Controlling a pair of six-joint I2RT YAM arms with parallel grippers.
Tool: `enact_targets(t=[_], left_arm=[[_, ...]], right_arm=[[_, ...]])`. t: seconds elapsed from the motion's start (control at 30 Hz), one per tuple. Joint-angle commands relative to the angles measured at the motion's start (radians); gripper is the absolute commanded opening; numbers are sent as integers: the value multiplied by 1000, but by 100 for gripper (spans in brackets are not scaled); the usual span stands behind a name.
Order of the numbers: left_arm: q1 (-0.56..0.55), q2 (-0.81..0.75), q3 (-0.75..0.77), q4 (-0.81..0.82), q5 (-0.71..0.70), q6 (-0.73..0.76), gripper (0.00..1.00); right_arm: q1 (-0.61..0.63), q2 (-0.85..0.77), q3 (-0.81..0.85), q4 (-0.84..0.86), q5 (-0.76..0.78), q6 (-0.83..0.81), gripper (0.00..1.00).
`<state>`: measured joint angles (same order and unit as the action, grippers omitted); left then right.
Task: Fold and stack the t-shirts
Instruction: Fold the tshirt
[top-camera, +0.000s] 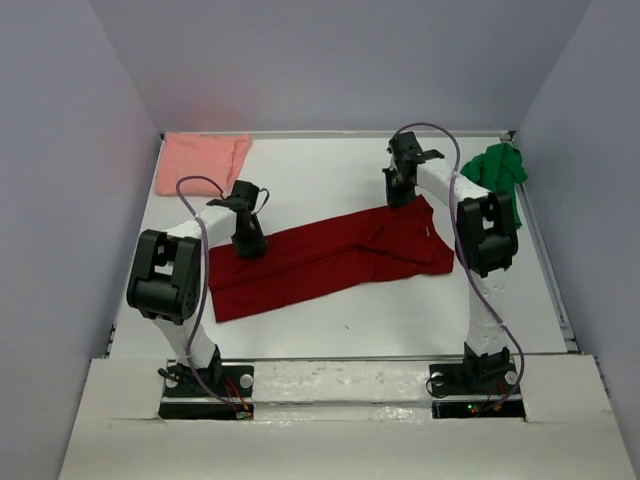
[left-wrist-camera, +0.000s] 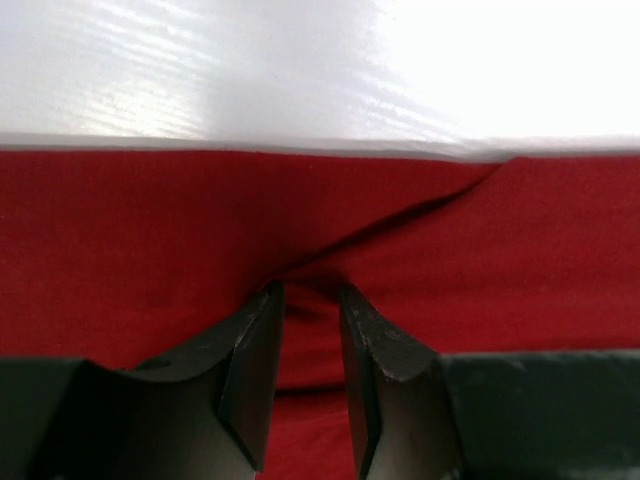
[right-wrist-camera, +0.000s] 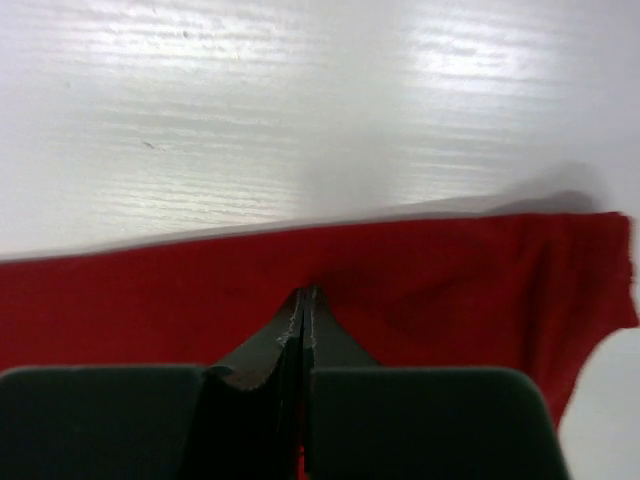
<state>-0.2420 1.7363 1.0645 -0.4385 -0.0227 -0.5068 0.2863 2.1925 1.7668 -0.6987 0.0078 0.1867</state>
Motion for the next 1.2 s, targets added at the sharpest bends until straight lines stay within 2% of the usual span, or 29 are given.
enact_targets(t=[0.0, 0.1, 0.13, 0.27, 0.4, 0.47, 0.5, 0.63, 1.17], left_arm=[[1, -78, -47, -43, -26, -2, 41], [0, -112, -52, -43, -39, 2, 42], [0, -115, -51, -43, -39, 5, 42], [0, -115, -32, -51, -25, 13, 41], [-5, -110, -18, -51, -16, 19, 41], [-6, -106, -12, -51, -13, 22, 41], [-11, -89, -3, -46, -2, 25, 41], [-16, -86, -1, -40, 6, 22, 41], [-25, -54, 14, -34, 18, 25, 41]], right_arm=[[-10, -129, 97, -58, 21, -27, 0], [-1, -259, 16, -1, -70, -17, 12], [-1, -287, 7, -11, -130, -18, 26], [10, -301, -42, -44, -196, 0, 31], [37, -316, -148, -19, -209, -4, 44], [71, -316, -181, -13, -181, -6, 45], [80, -313, -249, 14, -157, 3, 45], [80, -303, -277, 41, -163, 13, 44], [108, -178, -195, 42, -175, 7, 43]])
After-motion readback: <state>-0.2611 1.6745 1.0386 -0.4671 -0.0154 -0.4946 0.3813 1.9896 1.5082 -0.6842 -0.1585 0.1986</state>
